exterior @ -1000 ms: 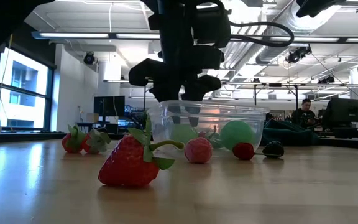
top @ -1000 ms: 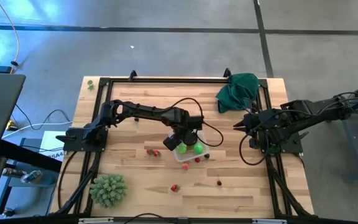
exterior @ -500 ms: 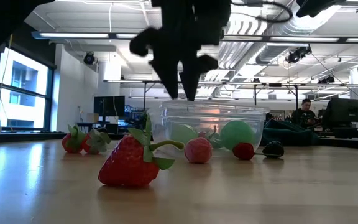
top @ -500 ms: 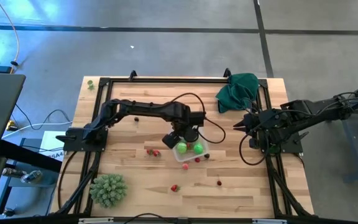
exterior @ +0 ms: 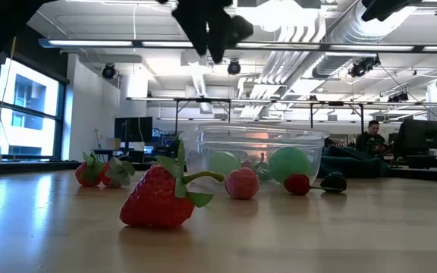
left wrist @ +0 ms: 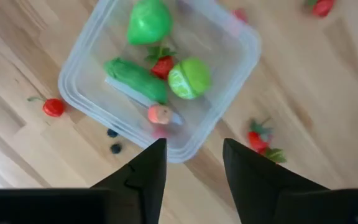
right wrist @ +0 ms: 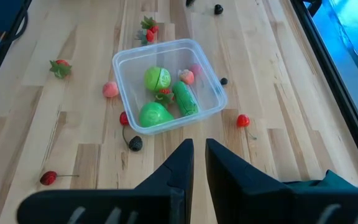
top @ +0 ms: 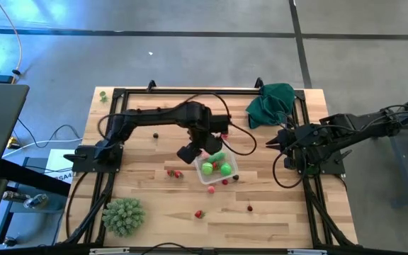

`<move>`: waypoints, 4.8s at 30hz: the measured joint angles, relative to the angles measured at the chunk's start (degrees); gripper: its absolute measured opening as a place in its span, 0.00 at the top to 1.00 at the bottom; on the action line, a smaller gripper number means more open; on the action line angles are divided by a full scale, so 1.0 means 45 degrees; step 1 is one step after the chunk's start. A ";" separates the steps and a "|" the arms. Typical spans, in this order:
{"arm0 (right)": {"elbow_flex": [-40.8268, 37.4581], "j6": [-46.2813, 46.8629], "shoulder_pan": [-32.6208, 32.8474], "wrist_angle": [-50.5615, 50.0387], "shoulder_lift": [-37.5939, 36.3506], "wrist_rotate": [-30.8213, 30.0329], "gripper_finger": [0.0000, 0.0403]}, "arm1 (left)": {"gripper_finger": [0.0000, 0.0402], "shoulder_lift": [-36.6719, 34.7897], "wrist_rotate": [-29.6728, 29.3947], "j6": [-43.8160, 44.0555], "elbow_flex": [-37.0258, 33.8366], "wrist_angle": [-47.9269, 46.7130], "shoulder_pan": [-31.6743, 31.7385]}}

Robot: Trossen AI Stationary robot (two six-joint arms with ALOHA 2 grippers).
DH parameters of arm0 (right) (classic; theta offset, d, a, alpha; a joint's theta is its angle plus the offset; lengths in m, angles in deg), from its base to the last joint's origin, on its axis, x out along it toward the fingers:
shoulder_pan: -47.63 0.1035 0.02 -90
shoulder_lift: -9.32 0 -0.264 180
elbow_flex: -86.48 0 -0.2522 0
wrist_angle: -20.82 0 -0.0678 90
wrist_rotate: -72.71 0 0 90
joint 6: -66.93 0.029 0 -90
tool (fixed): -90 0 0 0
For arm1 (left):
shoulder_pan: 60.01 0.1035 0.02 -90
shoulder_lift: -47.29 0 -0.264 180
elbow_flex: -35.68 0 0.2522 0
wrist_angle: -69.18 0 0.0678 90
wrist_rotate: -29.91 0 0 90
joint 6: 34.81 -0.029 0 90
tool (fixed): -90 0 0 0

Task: Pick and placing Produce into tupperware
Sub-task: Put the red strawberry into the transparent container

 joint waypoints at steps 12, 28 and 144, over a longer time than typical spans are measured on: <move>0.0000 0.0000 0.0003 -0.0003 -0.0005 -0.0003 0.92 | 0.67 -0.3609 -0.0706 0.1426 -0.4037 0.0960 -0.0024; 0.0000 0.0000 0.0000 0.0001 0.0000 0.0001 0.92 | 0.67 -0.8797 0.0111 0.6023 -1.4673 0.6454 -0.0170; 0.0000 -0.0003 0.0004 -0.0003 0.0000 0.0001 0.92 | 0.64 -0.4217 0.0407 0.0684 -1.4105 0.9937 -0.1831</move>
